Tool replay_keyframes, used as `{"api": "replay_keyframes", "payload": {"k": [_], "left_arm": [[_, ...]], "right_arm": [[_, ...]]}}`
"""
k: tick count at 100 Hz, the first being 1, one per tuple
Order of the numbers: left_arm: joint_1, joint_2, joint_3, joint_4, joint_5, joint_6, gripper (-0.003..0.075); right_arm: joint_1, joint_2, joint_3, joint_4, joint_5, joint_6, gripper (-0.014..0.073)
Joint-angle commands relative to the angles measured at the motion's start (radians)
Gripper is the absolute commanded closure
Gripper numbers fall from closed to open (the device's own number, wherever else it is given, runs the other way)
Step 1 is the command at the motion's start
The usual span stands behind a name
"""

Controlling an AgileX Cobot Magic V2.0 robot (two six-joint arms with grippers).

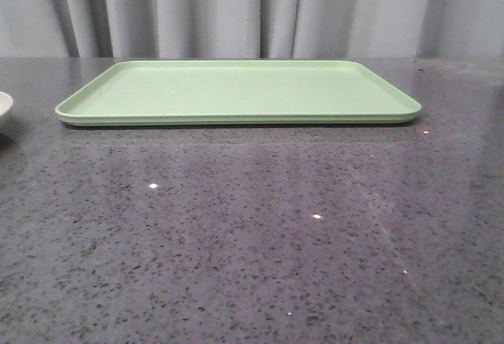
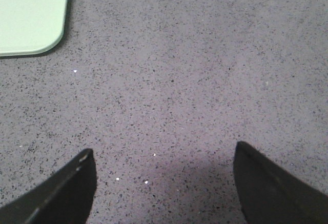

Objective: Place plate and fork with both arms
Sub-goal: 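Lower the left gripper and grasp the white plate's rim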

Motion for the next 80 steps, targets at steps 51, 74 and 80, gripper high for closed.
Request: {"api": "replay_keyframes", "payload": {"k": [51,74,80], "left_arm": [[0.206,0.374,-0.046,-0.259,-0.152,0.266,0.0174],[0.223,0.456,-0.047,-0.266,-0.167,0.271,0.0174],[0.223,0.471,-0.047,-0.268,-0.167,0.271,0.0174]], "right_arm": [[-0.004,0.012,-0.036,-0.008,-0.059,-0.003,0.0037],[-0.004,0.012,-0.036,-0.008,-0.051,-0.003,0.0037],[-0.004,0.012,-0.036,-0.008,-0.049,-0.003,0.0037]]}}
